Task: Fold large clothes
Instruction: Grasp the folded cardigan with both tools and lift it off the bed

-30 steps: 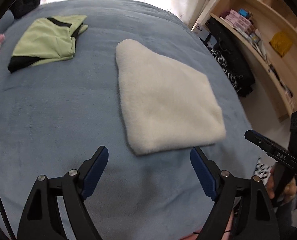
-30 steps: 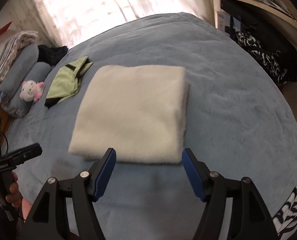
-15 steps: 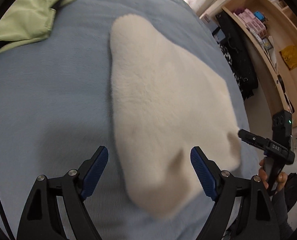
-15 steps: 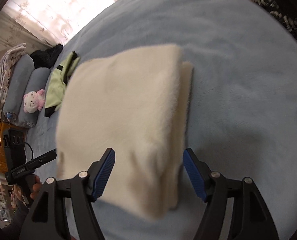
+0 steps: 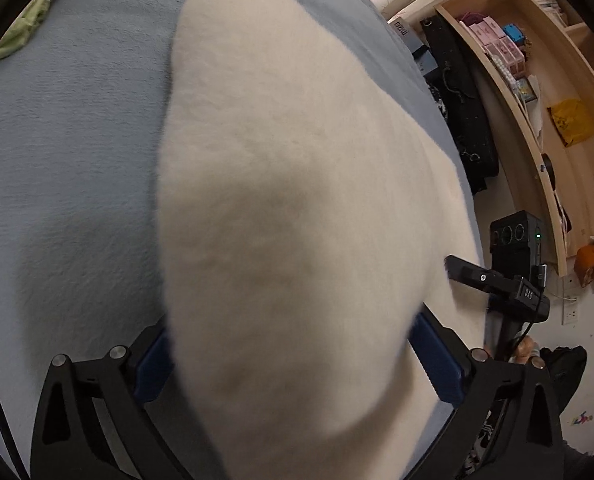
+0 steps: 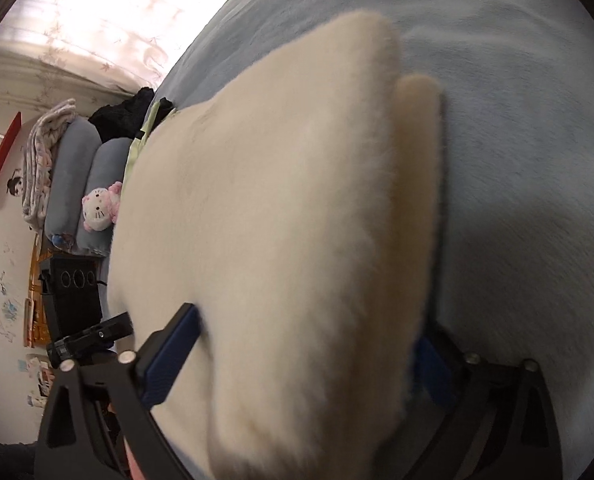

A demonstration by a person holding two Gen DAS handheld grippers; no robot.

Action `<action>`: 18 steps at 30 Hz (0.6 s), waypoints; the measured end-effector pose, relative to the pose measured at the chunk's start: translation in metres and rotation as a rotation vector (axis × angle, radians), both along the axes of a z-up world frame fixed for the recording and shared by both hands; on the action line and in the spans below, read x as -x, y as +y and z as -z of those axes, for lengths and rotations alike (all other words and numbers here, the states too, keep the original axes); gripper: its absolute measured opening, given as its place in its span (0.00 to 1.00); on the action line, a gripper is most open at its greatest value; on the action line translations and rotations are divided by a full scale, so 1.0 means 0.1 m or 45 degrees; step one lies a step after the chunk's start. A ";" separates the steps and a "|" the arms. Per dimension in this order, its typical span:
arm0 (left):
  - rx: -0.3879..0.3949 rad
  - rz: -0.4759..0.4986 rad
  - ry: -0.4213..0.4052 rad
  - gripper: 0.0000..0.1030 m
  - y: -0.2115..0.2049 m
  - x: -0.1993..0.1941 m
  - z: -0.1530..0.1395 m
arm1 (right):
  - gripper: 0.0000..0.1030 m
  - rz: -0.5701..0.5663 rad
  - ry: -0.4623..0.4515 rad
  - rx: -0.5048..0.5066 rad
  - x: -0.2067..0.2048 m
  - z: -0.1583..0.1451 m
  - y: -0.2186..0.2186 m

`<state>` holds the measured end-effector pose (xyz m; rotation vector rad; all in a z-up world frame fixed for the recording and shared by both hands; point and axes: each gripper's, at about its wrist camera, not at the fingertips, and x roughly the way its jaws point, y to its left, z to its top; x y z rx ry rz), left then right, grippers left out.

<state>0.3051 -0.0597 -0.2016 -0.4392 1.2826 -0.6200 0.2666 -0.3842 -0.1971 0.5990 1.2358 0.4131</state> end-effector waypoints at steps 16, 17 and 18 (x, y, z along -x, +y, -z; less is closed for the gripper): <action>-0.065 0.033 -0.072 0.99 -0.24 -0.14 -0.02 | 0.70 0.003 -0.121 0.080 0.01 -0.16 0.11; -0.087 0.028 -0.084 0.99 -0.27 -0.14 -0.05 | 0.61 -0.001 -0.131 0.086 0.02 -0.19 0.12; -0.103 0.024 -0.095 0.98 -0.30 -0.14 -0.07 | 0.57 -0.005 -0.140 0.090 0.03 -0.23 0.12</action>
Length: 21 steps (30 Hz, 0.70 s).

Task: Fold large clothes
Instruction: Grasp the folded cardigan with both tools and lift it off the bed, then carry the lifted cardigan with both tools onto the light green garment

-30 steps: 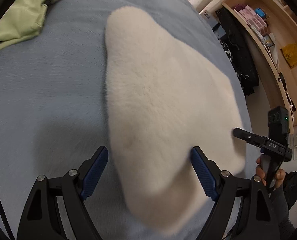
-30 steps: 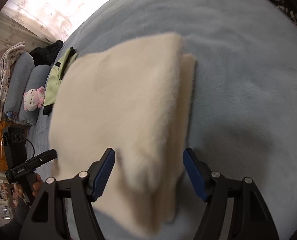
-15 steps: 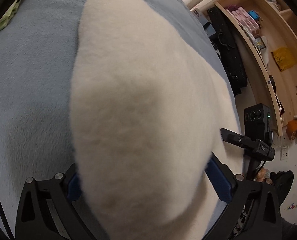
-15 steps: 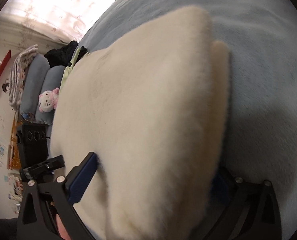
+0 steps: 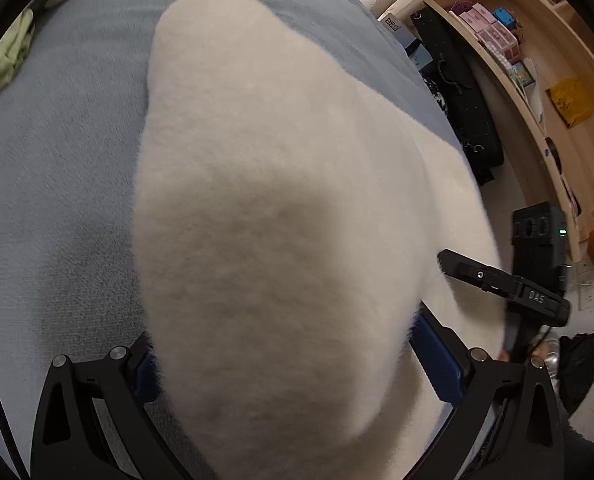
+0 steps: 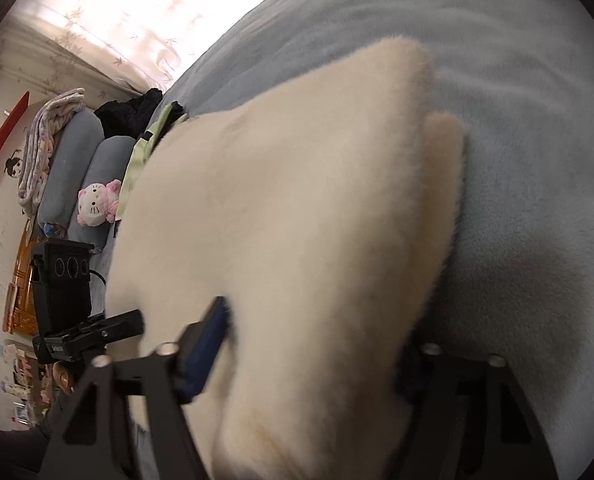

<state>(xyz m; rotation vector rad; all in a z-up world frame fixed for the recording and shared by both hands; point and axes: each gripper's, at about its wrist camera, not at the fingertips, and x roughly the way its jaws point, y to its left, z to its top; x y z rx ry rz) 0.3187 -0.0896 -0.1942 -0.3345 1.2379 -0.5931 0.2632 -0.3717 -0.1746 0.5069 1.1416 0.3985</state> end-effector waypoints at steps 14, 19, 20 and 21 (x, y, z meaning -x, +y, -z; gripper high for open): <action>-0.118 -0.015 -0.171 0.69 -0.04 0.20 -0.55 | 0.42 -0.008 -0.153 0.106 0.31 -0.67 0.37; -0.093 -0.040 -0.152 0.68 0.23 0.38 -0.74 | 0.42 -0.040 -0.157 0.103 0.47 -0.88 0.61; -0.089 -0.047 -0.151 0.68 0.29 0.41 -0.77 | 0.42 -0.050 -0.159 0.103 0.50 -0.93 0.68; -0.087 -0.058 -0.153 0.68 0.37 0.45 -0.82 | 0.42 -0.061 -0.163 0.103 0.54 -0.97 0.75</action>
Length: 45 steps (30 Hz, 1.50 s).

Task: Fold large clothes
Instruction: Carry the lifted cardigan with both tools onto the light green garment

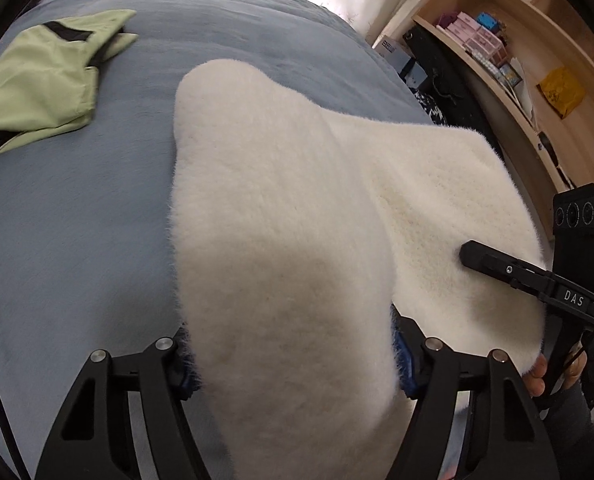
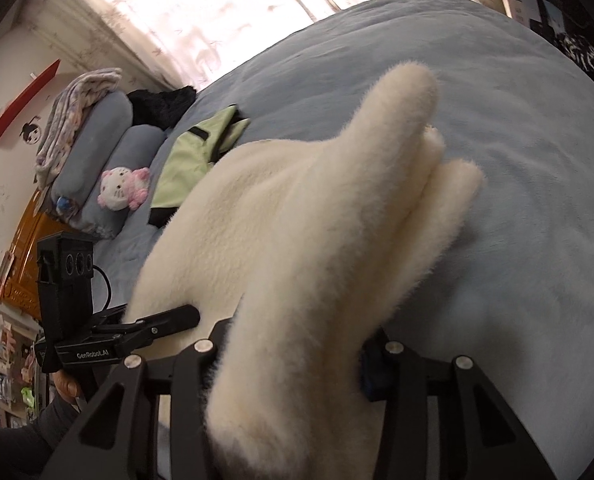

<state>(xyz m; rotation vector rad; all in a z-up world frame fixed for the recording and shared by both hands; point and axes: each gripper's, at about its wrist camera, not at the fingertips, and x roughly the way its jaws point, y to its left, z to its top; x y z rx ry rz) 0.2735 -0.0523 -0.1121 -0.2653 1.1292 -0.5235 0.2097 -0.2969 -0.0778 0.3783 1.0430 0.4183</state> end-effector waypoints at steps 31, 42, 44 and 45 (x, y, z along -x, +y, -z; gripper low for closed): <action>-0.165 -0.304 -0.394 0.68 3.40 -1.86 -1.17 | 0.42 -0.251 -0.304 -0.281 -2.43 -0.66 2.97; -0.141 -0.292 -0.236 0.79 3.80 -3.07 0.32 | 0.56 -0.085 -0.035 -0.315 -3.61 1.00 3.13; -0.114 -0.288 -0.268 0.79 3.84 -3.02 0.34 | 0.59 -0.106 -0.039 -0.357 -3.58 1.02 3.07; -0.128 -0.286 -0.281 0.79 3.84 -3.00 0.33 | 0.59 -0.129 -0.046 -0.335 -3.57 0.99 3.09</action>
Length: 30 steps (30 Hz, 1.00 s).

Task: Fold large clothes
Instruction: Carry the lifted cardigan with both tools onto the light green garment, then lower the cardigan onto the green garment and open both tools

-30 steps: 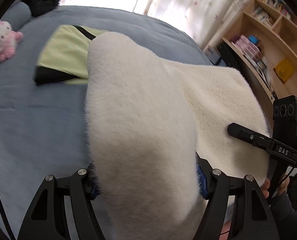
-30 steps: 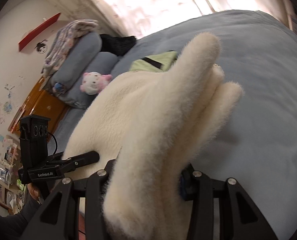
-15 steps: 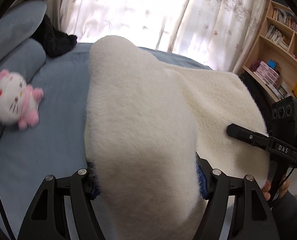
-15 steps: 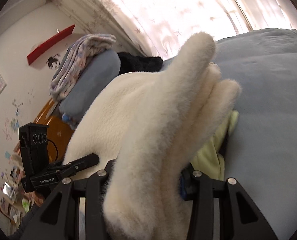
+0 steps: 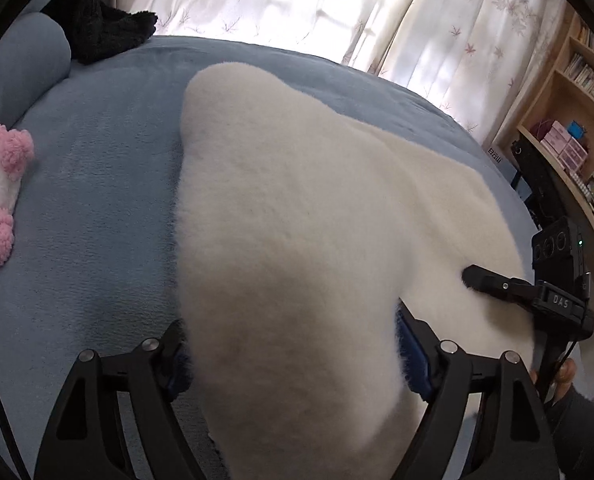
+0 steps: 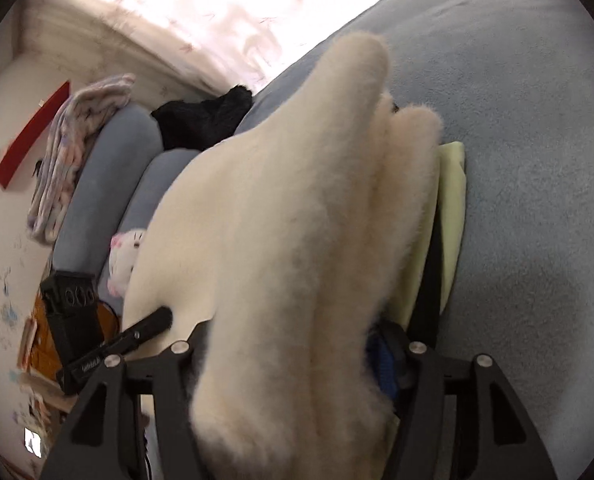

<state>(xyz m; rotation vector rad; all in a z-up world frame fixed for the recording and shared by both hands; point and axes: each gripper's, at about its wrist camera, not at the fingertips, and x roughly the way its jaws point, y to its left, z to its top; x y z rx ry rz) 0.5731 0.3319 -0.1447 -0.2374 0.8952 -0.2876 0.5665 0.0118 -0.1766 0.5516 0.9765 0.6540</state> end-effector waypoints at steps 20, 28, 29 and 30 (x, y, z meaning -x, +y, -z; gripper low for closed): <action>-0.324 -0.222 -0.109 0.14 -0.33 0.07 -0.60 | 0.30 0.074 -0.336 0.465 0.29 -0.90 0.34; -0.433 -0.232 -0.155 0.17 -0.33 0.12 -0.40 | 0.00 0.113 -0.322 0.564 0.25 -0.57 0.15; -0.445 -0.238 -0.157 0.17 -0.35 0.13 -0.40 | 0.00 0.114 -0.321 0.569 0.27 -0.59 0.14; -0.452 -0.246 -0.158 0.17 -0.36 0.13 -0.40 | 0.00 0.114 -0.316 0.571 0.29 -0.61 0.15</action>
